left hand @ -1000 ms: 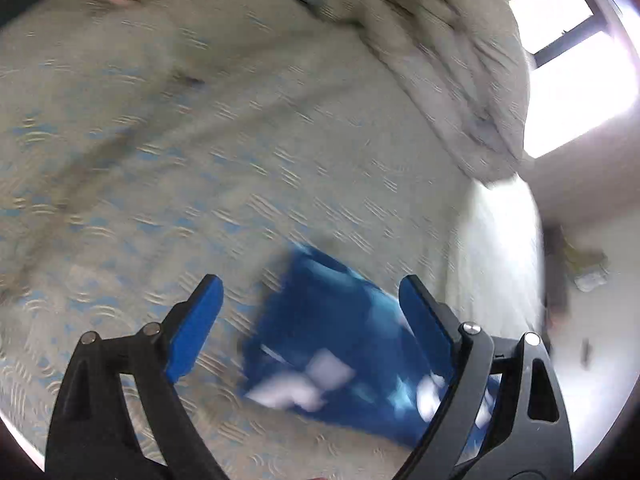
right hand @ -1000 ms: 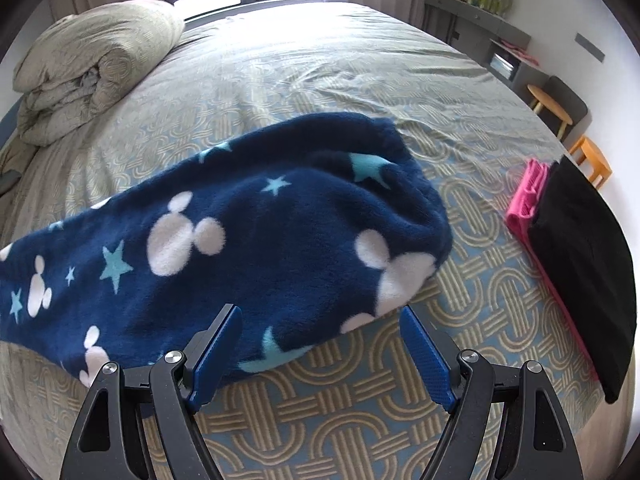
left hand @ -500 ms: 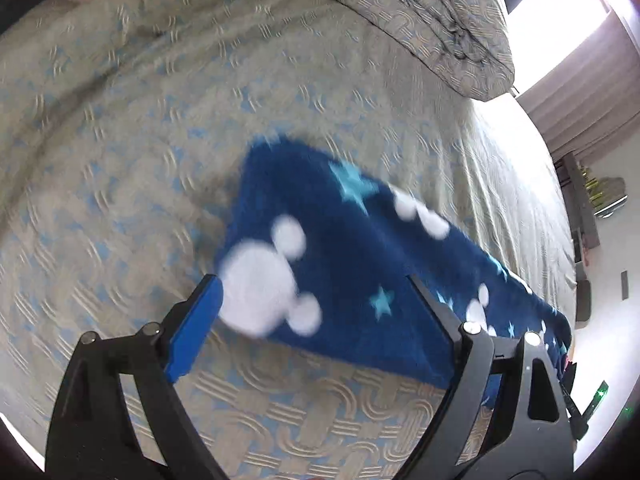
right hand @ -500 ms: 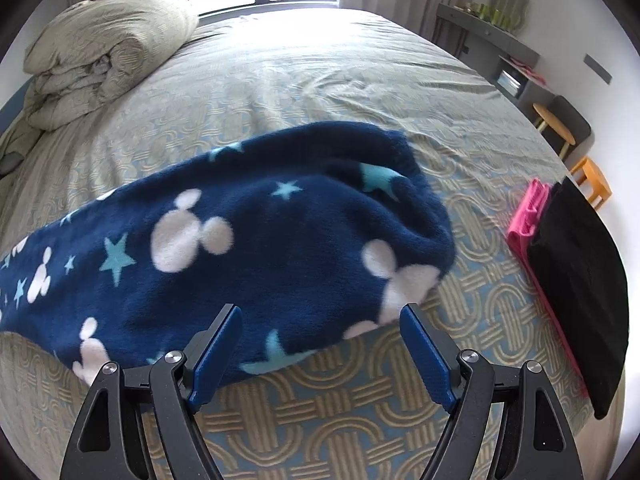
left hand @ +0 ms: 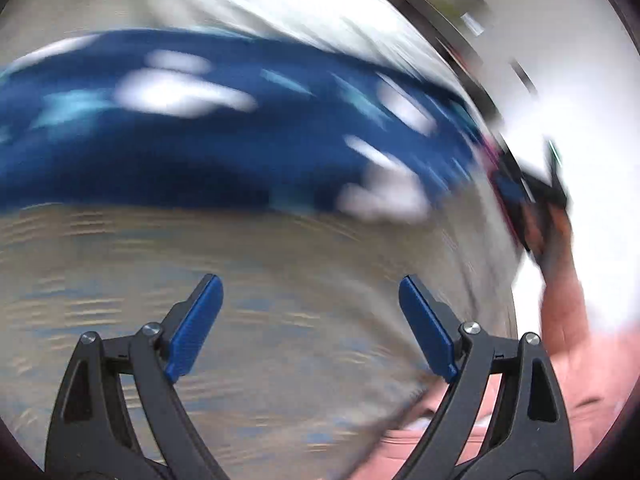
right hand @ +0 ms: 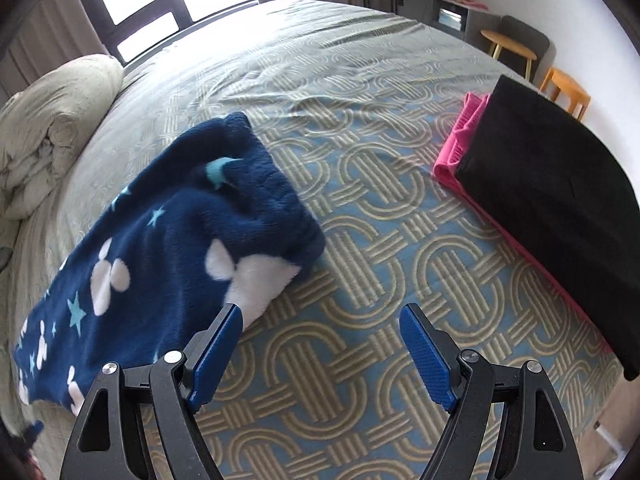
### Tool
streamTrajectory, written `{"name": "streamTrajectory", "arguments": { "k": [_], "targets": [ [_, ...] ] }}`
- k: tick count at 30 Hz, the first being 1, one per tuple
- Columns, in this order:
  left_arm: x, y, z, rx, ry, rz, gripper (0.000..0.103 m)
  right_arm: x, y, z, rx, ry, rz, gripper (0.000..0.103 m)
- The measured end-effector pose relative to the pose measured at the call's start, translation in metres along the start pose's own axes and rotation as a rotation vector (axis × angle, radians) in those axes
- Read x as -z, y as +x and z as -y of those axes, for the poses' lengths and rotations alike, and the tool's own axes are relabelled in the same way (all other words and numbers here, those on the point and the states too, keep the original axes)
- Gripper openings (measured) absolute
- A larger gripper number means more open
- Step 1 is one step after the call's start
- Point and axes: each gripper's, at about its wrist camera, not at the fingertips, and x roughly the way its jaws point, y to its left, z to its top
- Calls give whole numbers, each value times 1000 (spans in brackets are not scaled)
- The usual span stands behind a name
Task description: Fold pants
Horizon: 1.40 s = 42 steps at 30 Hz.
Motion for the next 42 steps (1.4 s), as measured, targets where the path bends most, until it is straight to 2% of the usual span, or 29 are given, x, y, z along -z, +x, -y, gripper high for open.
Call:
{"name": "streamTrajectory", "arguments": {
  "k": [2, 4, 6, 8, 10, 12, 14, 16, 18, 20, 25, 27, 28, 29, 33, 36, 40, 41, 42],
  "targets": [
    [-7, 30, 36, 5, 112, -75, 90, 0, 5, 2, -24, 2, -3, 82],
    [-15, 58, 71, -14, 210, -111, 90, 3, 11, 2, -48, 4, -5, 82],
    [-22, 78, 88, 12, 240, -136, 90, 8, 13, 3, -65, 4, -5, 82],
    [-37, 96, 93, 43, 212, -157, 90, 12, 14, 4, -82, 4, -5, 82],
    [-52, 99, 95, 16, 188, -130, 90, 14, 13, 7, -95, 4, -4, 82],
    [-69, 85, 101, -11, 183, -52, 90, 15, 11, 11, -98, 9, 6, 82],
    [-81, 64, 108, -8, 204, 25, 90, 14, 6, 17, -100, 14, 19, 82],
    [-87, 52, 111, -8, 235, 62, 90, 13, 2, 21, -99, 16, 33, 82],
    [-93, 56, 109, -31, 253, 41, 90, 11, 1, 23, -99, 16, 41, 82],
    [-101, 80, 115, -55, 260, 13, 90, 8, 3, 23, -104, 13, 39, 82],
    [-110, 116, 128, -59, 267, -16, 89, -8, 4, 21, -138, -9, 40, 82],
    [-110, 125, 133, -13, 278, -35, 70, -23, 2, 20, -165, -27, 55, 82],
    [-108, 127, 135, 3, 273, -50, 54, -32, 3, 19, -183, -35, 60, 82],
    [-106, 132, 136, 13, 256, -77, 52, -44, 4, 17, -198, -43, 62, 82],
    [-96, 134, 134, 8, 240, -87, 52, -84, 15, 1, -247, -85, 66, 83],
    [-94, 131, 130, 18, 194, -74, 52, -110, 36, -17, -283, -115, 25, 82],
    [-97, 137, 130, 4, 172, -84, 52, -129, 70, -41, -236, -132, -22, 81],
    [-97, 138, 132, -7, 188, -91, 52, -130, 76, -46, -236, -136, -32, 62],
    [-97, 138, 133, -17, 198, -96, 52, -132, 85, -51, -227, -145, -66, 11]
  ]
}}
